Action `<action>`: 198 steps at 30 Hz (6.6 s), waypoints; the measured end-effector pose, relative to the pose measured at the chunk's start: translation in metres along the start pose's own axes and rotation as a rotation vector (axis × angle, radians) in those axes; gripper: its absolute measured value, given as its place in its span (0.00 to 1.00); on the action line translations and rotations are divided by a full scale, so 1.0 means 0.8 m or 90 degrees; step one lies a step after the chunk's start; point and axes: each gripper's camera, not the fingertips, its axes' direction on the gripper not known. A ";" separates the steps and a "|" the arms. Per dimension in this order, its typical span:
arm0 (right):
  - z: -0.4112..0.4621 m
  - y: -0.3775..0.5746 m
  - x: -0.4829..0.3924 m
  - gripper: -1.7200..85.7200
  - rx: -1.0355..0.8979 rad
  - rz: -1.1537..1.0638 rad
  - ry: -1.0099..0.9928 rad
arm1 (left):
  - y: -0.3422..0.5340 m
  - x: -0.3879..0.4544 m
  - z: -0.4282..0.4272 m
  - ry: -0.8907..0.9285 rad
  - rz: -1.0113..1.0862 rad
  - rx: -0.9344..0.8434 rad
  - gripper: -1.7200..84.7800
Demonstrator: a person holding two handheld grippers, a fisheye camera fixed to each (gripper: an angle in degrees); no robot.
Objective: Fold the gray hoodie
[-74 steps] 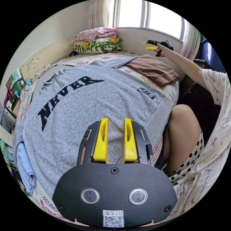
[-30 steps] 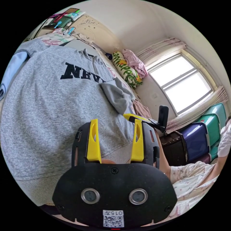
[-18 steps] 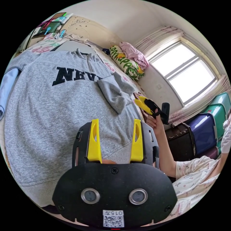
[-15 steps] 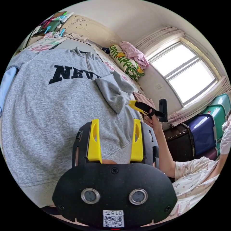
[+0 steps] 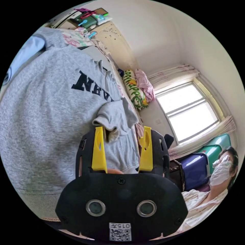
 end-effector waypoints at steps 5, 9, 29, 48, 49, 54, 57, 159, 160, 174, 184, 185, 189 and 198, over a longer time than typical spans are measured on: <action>-0.036 0.002 0.042 0.09 0.043 0.002 -0.007 | 0.003 -0.002 0.051 -0.058 -0.017 -0.055 0.09; -0.116 0.016 0.105 0.10 0.196 0.087 0.076 | 0.018 0.037 0.045 -0.074 0.033 -0.035 0.06; -0.099 -0.078 0.391 0.15 -0.132 0.145 0.791 | 0.239 0.212 0.048 -0.195 0.339 0.024 0.06; -0.261 -0.020 0.556 0.07 0.049 0.403 0.438 | 0.335 0.200 0.119 -0.103 0.074 -0.074 0.07; -0.267 -0.014 0.561 0.07 0.054 0.406 0.429 | 0.344 0.209 0.125 -0.109 0.087 -0.088 0.07; -0.297 0.021 0.558 0.08 0.072 0.444 0.408 | 0.360 0.250 0.123 -0.129 0.128 -0.155 0.07; -0.317 0.056 0.509 0.09 0.074 0.410 0.487 | 0.356 0.285 0.090 -0.167 0.170 -0.115 0.08; -0.071 0.300 0.301 0.05 -0.015 0.244 0.282 | 0.353 0.616 0.339 -0.172 0.627 -0.307 0.10; -0.071 0.298 0.293 0.04 -0.004 0.237 0.300 | 0.340 0.614 0.330 -0.152 0.623 -0.303 0.11; -0.145 0.314 0.209 0.03 0.151 0.220 0.442 | 0.049 0.482 0.161 -0.144 0.225 -0.002 0.19; -0.108 0.337 0.211 0.07 0.112 0.283 0.491 | -0.126 0.388 0.140 0.058 0.045 0.060 0.26; -0.110 0.341 0.211 0.09 0.129 0.290 0.487 | -0.133 0.384 0.136 0.066 0.041 0.068 0.26; -0.103 0.346 0.200 0.12 0.162 0.261 0.456 | -0.180 0.361 0.113 0.102 0.027 0.081 0.24; 0.040 0.274 0.197 0.16 -0.126 0.088 0.448 | -0.233 0.320 0.073 0.114 0.028 0.111 0.21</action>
